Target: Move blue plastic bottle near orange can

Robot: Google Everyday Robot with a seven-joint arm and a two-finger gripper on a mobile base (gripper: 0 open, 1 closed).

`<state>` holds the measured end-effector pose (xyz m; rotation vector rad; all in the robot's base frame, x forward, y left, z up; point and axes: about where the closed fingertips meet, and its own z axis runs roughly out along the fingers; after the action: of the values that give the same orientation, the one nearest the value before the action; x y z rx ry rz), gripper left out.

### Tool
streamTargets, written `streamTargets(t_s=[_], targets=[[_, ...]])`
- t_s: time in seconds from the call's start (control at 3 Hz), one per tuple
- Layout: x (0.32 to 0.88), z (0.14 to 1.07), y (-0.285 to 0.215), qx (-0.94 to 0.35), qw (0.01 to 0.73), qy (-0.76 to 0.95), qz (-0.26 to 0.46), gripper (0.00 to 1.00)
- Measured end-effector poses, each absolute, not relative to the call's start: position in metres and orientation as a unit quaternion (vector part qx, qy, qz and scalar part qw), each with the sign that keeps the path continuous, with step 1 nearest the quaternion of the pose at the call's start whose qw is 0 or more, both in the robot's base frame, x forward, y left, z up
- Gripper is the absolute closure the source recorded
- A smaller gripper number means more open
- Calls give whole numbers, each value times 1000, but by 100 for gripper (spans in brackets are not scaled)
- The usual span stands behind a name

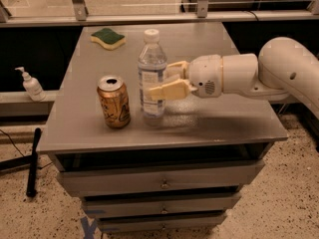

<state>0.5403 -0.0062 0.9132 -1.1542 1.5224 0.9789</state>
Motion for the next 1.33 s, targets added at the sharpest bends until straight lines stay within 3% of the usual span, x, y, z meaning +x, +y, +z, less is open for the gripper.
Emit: streamTargets(t_s=[0.33, 0.67, 1.33], targets=[[530, 905, 4, -498, 487, 600, 394, 100], [525, 901, 10, -512, 501, 582, 385, 82], [521, 897, 16, -528, 515, 563, 372, 36]])
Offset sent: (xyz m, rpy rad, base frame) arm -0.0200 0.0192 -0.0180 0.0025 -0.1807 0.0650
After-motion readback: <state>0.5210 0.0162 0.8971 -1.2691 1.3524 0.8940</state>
